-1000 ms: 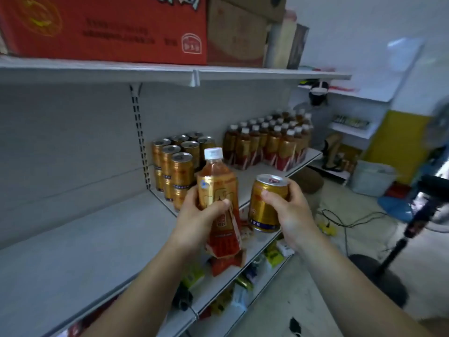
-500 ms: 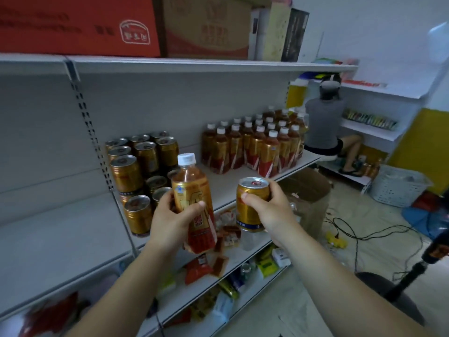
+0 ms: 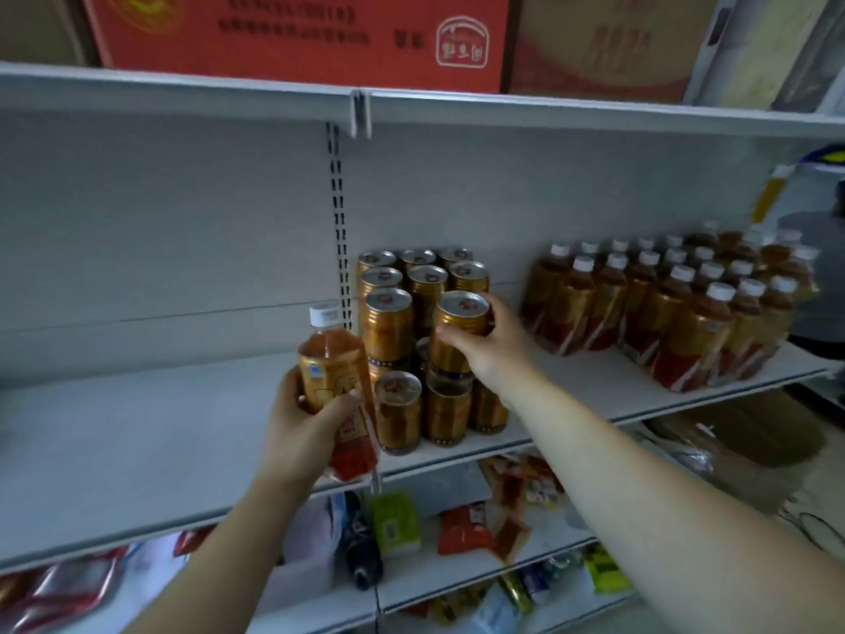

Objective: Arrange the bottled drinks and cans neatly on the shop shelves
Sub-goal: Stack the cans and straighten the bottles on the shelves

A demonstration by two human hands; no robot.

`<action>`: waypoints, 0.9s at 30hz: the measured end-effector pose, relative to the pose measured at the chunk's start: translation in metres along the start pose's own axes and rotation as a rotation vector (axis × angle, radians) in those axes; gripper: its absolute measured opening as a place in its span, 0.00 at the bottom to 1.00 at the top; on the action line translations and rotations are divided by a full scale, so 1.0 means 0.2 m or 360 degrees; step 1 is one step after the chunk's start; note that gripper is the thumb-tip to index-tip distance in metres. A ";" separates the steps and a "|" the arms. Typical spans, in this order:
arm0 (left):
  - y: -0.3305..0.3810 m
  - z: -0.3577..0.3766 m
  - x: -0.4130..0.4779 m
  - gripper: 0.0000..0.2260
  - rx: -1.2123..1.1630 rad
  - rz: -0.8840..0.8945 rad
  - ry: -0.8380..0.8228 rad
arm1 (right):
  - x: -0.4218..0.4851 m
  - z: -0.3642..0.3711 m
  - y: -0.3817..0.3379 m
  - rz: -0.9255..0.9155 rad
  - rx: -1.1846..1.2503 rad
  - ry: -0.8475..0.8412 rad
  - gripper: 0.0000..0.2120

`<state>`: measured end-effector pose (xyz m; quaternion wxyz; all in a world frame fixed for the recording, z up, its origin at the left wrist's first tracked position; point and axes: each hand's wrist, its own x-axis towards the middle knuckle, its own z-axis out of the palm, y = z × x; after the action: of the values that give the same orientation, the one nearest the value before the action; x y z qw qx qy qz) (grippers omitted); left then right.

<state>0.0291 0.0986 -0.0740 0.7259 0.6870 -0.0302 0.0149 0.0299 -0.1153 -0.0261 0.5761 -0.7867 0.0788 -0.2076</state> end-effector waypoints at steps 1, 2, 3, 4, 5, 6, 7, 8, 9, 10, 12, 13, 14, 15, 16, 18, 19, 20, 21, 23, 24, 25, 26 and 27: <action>0.00 -0.01 0.01 0.15 -0.0006 -0.0010 0.0012 | 0.04 0.03 0.01 -0.0004 -0.0036 -0.0025 0.17; -0.01 -0.02 0.01 0.16 -0.0016 -0.0019 0.0022 | 0.07 0.06 0.04 0.0002 -0.0067 -0.0048 0.18; 0.00 -0.03 0.01 0.16 -0.0034 -0.0030 0.0026 | 0.11 0.07 0.06 0.0007 -0.0098 -0.0064 0.18; 0.00 -0.03 0.01 0.15 -0.0055 -0.0039 0.0027 | 0.14 0.09 0.09 0.0017 -0.0120 -0.0080 0.19; 0.01 -0.04 0.01 0.15 -0.0082 -0.0042 0.0019 | 0.16 0.10 0.11 0.0027 -0.0127 -0.0092 0.20; 0.02 -0.03 0.01 0.15 -0.0113 -0.0038 0.0012 | 0.19 0.10 0.13 0.0033 -0.0127 -0.0094 0.21; 0.03 -0.03 0.01 0.15 -0.0141 -0.0032 0.0007 | 0.21 0.10 0.14 0.0037 -0.0133 -0.0096 0.24; 0.05 -0.02 0.00 0.16 -0.0165 -0.0024 0.0005 | 0.23 0.10 0.15 0.0049 -0.0153 -0.0107 0.27; 0.07 -0.01 0.00 0.16 -0.0184 -0.0015 0.0000 | 0.25 0.10 0.16 0.0064 -0.0180 -0.0123 0.31; 0.08 0.01 -0.01 0.17 -0.0203 -0.0006 -0.0009 | 0.26 0.09 0.17 0.0066 -0.0194 -0.0151 0.33; 0.12 0.05 -0.02 0.18 -0.0237 0.0021 -0.0048 | 0.25 0.09 0.18 0.0017 -0.0227 -0.0195 0.37; 0.14 0.07 -0.03 0.18 -0.0238 0.0041 -0.0083 | 0.25 0.10 0.19 -0.0011 -0.0257 -0.0207 0.38; 0.16 0.10 -0.04 0.18 -0.0236 0.0067 -0.0123 | 0.24 0.10 0.20 -0.0029 -0.0289 -0.0215 0.40; 0.18 0.12 -0.04 0.18 -0.0236 0.0091 -0.0162 | 0.23 0.10 0.19 -0.0038 -0.0320 -0.0231 0.41; 0.20 0.15 -0.05 0.19 -0.0242 0.0103 -0.0190 | 0.24 0.08 0.20 -0.0029 -0.0354 -0.0265 0.41; 0.23 0.21 -0.06 0.22 -0.0222 0.0117 -0.0232 | 0.24 0.02 0.20 -0.0065 -0.0429 -0.0347 0.40; 0.24 0.24 -0.06 0.24 -0.0196 0.0126 -0.0257 | 0.25 -0.04 0.20 -0.0108 -0.0508 -0.0352 0.39; 0.25 0.28 -0.06 0.26 -0.0175 0.0138 -0.0282 | 0.26 -0.11 0.21 -0.0145 -0.0619 -0.0332 0.38; 0.25 0.33 -0.06 0.26 -0.0159 0.0148 -0.0308 | 0.27 -0.21 0.21 -0.0133 -0.0757 -0.0301 0.36; 0.27 0.46 -0.07 0.25 -0.0130 0.0166 -0.0368 | 0.32 -0.45 0.23 -0.0136 -0.1027 -0.0182 0.35; 0.28 0.54 -0.07 0.24 -0.0111 0.0173 -0.0400 | 0.35 -0.58 0.24 -0.0152 -0.1163 -0.0120 0.34; 0.28 0.63 -0.08 0.23 -0.0099 0.0179 -0.0435 | 0.38 -0.73 0.25 -0.0167 -0.1302 -0.0072 0.34; 0.28 0.73 -0.08 0.22 -0.0091 0.0181 -0.0470 | 0.42 -0.87 0.27 -0.0171 -0.1435 -0.0039 0.34; 0.27 0.84 -0.08 0.21 -0.0073 0.0183 -0.0504 | 0.45 -1.01 0.29 -0.0159 -0.1582 -0.0003 0.33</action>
<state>0.0057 -0.0650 -0.0123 0.7255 0.6611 -0.1838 -0.0528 0.0338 -0.3437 -0.0079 0.1207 -0.9691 0.1298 -0.1716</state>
